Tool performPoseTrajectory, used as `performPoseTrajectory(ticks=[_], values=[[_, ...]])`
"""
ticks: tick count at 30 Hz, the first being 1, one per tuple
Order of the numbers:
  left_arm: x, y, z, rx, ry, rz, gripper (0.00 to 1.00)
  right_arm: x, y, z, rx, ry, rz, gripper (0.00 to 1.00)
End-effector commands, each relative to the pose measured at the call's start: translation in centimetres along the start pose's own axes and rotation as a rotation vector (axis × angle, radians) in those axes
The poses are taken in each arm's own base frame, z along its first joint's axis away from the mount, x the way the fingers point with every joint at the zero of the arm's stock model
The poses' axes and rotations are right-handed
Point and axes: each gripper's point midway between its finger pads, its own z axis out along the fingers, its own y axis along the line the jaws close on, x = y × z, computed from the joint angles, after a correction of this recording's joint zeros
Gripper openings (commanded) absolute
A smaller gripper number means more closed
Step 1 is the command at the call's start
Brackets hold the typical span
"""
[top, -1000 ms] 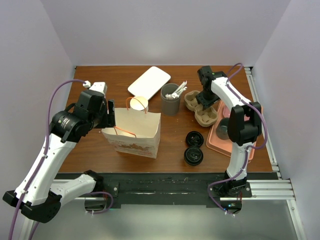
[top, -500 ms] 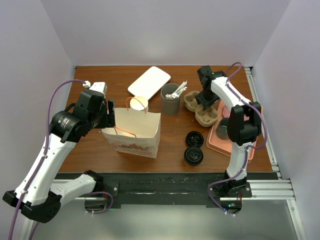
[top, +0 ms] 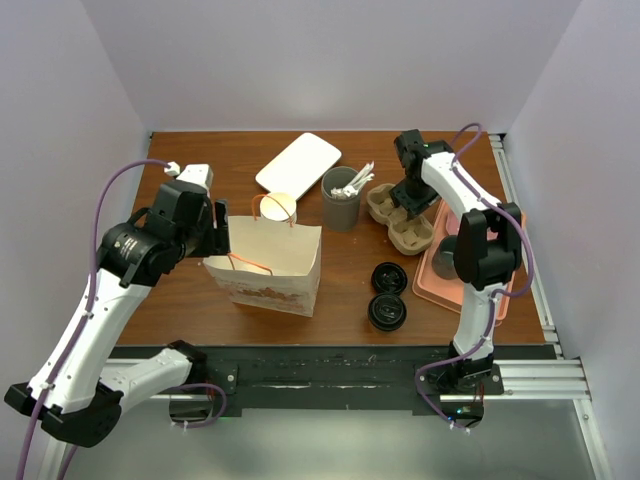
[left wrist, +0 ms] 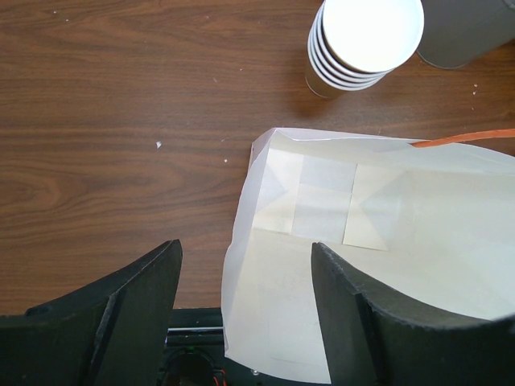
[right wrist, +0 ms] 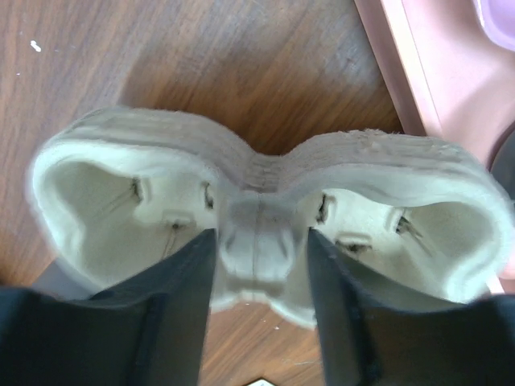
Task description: Pack the takeout coffee
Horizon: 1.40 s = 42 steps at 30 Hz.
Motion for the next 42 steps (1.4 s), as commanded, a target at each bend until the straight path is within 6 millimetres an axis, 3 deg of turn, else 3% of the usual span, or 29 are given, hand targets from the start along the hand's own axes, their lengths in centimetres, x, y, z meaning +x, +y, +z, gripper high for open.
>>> performPoseTrajectory(ticks=[1,5,8,11,15,16,24,34,42], values=[[-1.0,0.1,-0.9,0.013,-0.048,-0.003,0.70,-0.6,0.8,-1.3,-0.041,-0.013,0.004,0.53],[-1.1,0.0,-1.0,0.019,-0.050,-0.002,0.70,-1.0,0.8,-2.0,-0.058,-0.029,-0.033,0.44],[-1.5,-0.2,-1.1,0.026,-0.056,-0.003,0.70,-1.8,0.9,-3.0,-0.090,-0.054,-0.108,0.43],[-2.2,-0.5,-1.4,0.037,-0.070,-0.006,0.70,-2.5,0.9,-4.0,-0.125,-0.092,-0.265,0.47],[-2.6,-0.7,-1.5,0.046,-0.079,-0.008,0.70,-2.4,2.7,-5.0,-0.301,-0.119,-0.616,0.53],[-2.5,-0.7,-1.5,0.045,-0.078,-0.008,0.70,-1.6,2.6,-4.8,-0.333,-0.090,-0.672,0.54],[-2.5,-0.6,-1.7,0.048,-0.085,0.001,0.70,-1.0,1.7,-2.1,-0.435,0.002,-1.027,0.56],[-2.6,-0.3,-2.2,0.037,-0.075,0.015,0.70,-1.9,1.7,-1.5,-0.523,-0.032,-1.221,0.56],[-3.3,-0.6,-1.9,0.037,-0.080,0.014,0.70,-0.9,1.8,-1.5,-0.577,-0.034,-1.219,0.56]])
